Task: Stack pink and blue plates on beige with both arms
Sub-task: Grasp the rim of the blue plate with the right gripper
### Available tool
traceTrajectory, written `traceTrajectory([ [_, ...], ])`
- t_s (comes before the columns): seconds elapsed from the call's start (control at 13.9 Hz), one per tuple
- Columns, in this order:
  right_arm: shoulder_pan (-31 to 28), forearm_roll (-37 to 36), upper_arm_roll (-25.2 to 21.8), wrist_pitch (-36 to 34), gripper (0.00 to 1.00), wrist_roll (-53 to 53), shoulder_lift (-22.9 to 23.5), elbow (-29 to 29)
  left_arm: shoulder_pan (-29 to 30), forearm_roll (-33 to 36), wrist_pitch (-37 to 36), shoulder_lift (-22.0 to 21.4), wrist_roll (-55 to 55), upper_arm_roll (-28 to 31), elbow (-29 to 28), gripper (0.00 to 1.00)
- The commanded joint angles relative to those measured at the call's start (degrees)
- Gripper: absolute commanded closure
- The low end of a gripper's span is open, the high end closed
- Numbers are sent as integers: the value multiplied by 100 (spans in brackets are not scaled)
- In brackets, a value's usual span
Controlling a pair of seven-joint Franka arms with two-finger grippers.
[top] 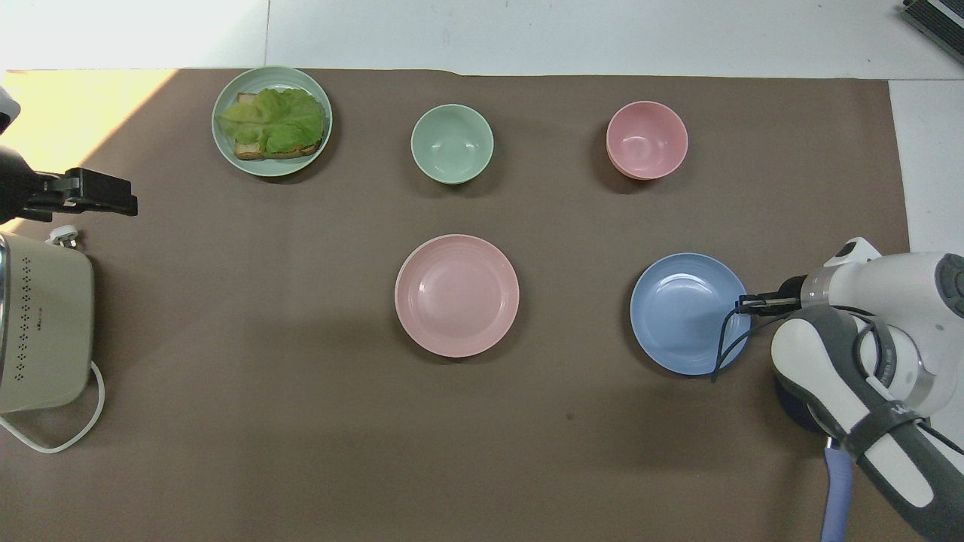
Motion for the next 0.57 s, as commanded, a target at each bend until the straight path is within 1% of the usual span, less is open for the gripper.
traceTrajectory([
  [0.0,-64,868,51,34,100,-497,-167,-120,13,93,-115,-35,30,-8,32,0],
  [0.07,-73,1106,51,17,100,-689,-167,-76,13,93,-115,-35,30,-8,32,0],
  [0.22,-29,1170,51,-27,100,-806,-341,99,13,93,-115,-35,30,-8,32,0],
  [0.29,-3,1179,60,-158,100,-753,-438,265,13,93,-115,-35,30,-8,32,0],
  [0.43,41,1170,113,-675,100,-377,-439,818,13,93,-115,-35,30,-8,32,0],
  [0.5,259,1170,104,-861,100,-123,-396,1038,13,93,-115,-35,30,-8,41,0],
])
